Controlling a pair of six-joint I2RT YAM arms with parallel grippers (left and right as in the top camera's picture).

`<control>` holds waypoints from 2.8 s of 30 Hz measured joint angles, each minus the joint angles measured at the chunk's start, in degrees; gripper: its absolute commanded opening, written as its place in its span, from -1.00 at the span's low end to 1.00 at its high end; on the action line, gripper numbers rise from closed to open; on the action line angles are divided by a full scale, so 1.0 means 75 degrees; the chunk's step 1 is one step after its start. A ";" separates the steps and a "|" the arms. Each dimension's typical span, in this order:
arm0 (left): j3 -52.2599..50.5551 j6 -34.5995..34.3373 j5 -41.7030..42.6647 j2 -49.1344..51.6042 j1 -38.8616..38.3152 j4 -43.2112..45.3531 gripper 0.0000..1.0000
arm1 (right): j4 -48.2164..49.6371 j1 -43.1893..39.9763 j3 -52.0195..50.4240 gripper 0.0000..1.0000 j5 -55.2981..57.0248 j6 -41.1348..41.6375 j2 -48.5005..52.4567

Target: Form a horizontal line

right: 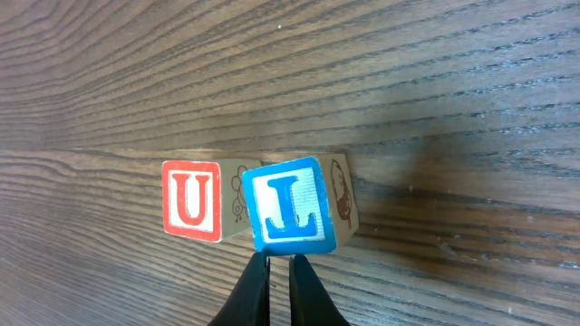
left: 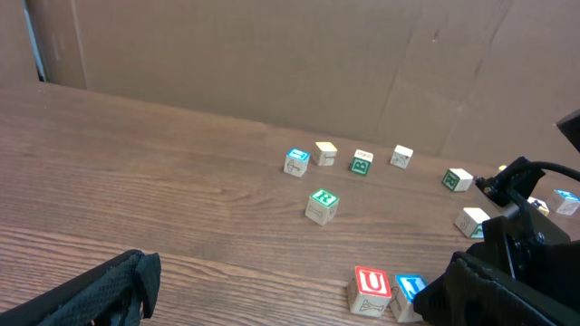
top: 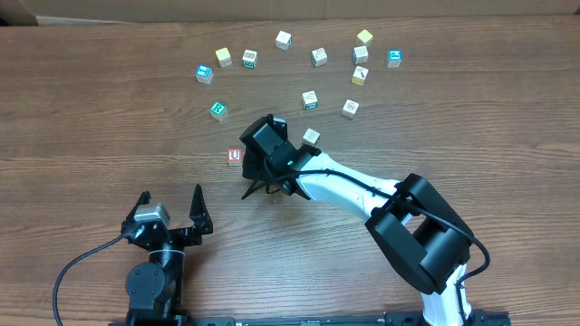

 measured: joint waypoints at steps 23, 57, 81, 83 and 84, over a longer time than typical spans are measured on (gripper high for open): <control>0.0000 0.0000 0.0000 0.0000 0.0000 0.0000 0.99 | -0.1466 -0.0694 -0.0006 -0.93 0.0478 -0.0606 -0.0621; 0.0000 0.0000 0.0000 0.0000 0.0000 0.0000 0.99 | -0.1428 -0.0976 -0.0015 -0.91 0.0915 -0.0603 -0.0621; 0.0000 0.0000 0.0000 0.0000 0.0000 0.0000 0.99 | -0.1411 -0.0976 -0.0015 -0.87 0.0912 -0.0609 -0.0621; 0.0000 0.0000 0.0000 0.0000 0.0000 0.0000 0.99 | -0.1411 -0.0976 -0.0015 -0.87 0.0912 -0.0612 -0.0621; 0.0000 0.0000 0.0000 0.0000 0.0000 0.0000 1.00 | -0.1405 -0.0976 -0.0015 -0.87 0.0909 -0.0612 -0.0621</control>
